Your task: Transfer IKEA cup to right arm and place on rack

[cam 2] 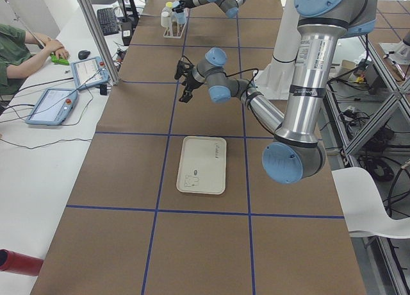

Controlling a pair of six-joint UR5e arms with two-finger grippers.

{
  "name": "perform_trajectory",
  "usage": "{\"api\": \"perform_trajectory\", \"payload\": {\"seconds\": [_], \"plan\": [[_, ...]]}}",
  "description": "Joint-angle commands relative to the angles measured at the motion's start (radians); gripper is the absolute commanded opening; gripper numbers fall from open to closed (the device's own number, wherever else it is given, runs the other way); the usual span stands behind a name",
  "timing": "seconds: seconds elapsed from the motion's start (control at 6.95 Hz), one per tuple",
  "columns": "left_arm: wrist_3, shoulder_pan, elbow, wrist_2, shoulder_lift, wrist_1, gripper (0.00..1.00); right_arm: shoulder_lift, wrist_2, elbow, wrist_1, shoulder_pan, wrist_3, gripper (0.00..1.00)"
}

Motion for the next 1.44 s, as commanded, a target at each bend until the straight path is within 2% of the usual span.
{"api": "perform_trajectory", "payload": {"seconds": [0.0,0.43,1.29], "plan": [[0.0,0.0,0.002,0.0,0.0,0.0,1.0,0.001,0.0,-0.008,0.0,0.0,0.0,0.0],[0.0,0.0,0.003,-0.002,0.0,0.0,1.0,0.016,0.002,-0.049,0.002,-0.005,0.0,0.0],[-0.002,0.0,0.005,-0.002,0.002,-0.002,1.0,0.019,0.002,-0.068,0.002,-0.018,0.0,0.0]]}}
